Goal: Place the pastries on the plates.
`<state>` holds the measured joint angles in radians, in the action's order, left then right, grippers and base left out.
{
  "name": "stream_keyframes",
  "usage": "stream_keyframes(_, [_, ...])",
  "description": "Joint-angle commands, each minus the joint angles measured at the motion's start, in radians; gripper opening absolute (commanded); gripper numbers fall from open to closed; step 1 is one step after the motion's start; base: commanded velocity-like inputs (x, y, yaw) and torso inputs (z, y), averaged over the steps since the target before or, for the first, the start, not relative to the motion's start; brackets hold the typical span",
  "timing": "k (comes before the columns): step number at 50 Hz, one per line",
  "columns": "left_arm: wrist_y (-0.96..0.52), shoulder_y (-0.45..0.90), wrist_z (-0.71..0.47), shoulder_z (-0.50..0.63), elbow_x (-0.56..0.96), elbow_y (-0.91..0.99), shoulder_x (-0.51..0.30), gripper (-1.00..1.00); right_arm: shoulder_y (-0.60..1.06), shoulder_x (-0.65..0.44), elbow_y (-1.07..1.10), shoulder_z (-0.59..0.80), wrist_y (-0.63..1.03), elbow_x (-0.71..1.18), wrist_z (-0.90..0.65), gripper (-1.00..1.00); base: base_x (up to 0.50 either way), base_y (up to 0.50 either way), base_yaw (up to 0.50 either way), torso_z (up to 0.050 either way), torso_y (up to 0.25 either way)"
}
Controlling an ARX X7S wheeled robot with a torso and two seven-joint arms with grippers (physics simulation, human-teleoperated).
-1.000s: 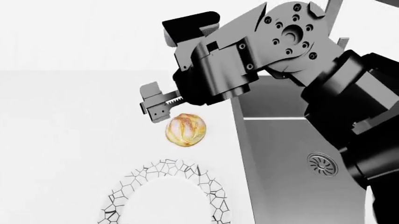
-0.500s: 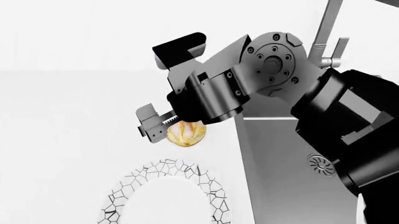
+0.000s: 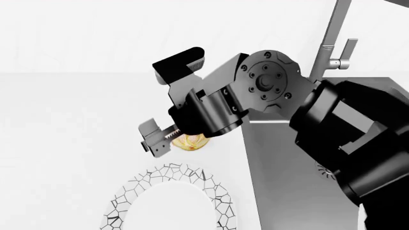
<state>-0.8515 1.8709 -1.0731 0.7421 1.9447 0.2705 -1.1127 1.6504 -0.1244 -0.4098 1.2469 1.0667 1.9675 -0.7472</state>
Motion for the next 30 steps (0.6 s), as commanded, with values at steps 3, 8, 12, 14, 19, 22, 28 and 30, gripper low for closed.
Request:
stream_keyframes(3, [0.005, -0.009, 0.004, -0.005, -0.001, 0.004, -0.006, 1.00, -0.027, -0.004, 0.000, 0.017, -0.007, -0.026, 0.031, 1.00, 0.00, 0.00, 0.00, 0.000, 0.000])
stream_keyframes(8, [0.006, -0.012, 0.005, -0.005, -0.003, 0.004, -0.006, 1.00, -0.034, -0.001, -0.002, 0.025, -0.006, -0.034, 0.045, 1.00, 0.00, 0.00, 0.00, 0.000, 0.000])
stream_keyframes(12, [0.005, -0.011, 0.004, -0.006, -0.001, 0.005, -0.007, 1.00, -0.040, -0.004, -0.003, 0.029, -0.009, -0.040, 0.051, 1.00, 0.00, 0.00, 0.00, 0.000, 0.000])
stream_keyframes(14, [0.005, -0.012, 0.003, -0.007, -0.001, 0.006, -0.007, 1.00, -0.043, -0.006, -0.003, 0.031, -0.010, -0.043, 0.054, 1.00, 0.00, 0.00, 0.00, 0.000, 0.000])
stream_keyframes(19, [0.007, -0.015, 0.002, -0.008, 0.001, 0.008, -0.008, 1.00, -0.048, -0.013, -0.001, 0.032, -0.015, -0.047, 0.057, 1.00, 0.00, 0.00, 0.00, -0.002, 0.000])
stream_keyframes(22, [0.007, -0.016, 0.001, -0.009, 0.002, 0.009, -0.007, 1.00, -0.052, -0.015, -0.002, 0.033, -0.016, -0.047, 0.057, 1.00, 0.00, 0.00, 0.00, 0.000, 0.000])
stream_keyframes(28, [0.008, -0.019, 0.004, -0.009, -0.002, 0.007, -0.007, 1.00, -0.064, -0.014, -0.008, 0.047, -0.010, -0.052, 0.066, 1.00, 0.00, 0.00, 0.00, -0.002, 0.000])
stream_keyframes(30, [0.007, -0.019, 0.005, -0.010, -0.002, 0.006, -0.007, 1.00, -0.067, -0.014, -0.010, 0.051, -0.007, -0.050, 0.064, 1.00, 0.00, 0.00, 0.00, 0.000, 0.000])
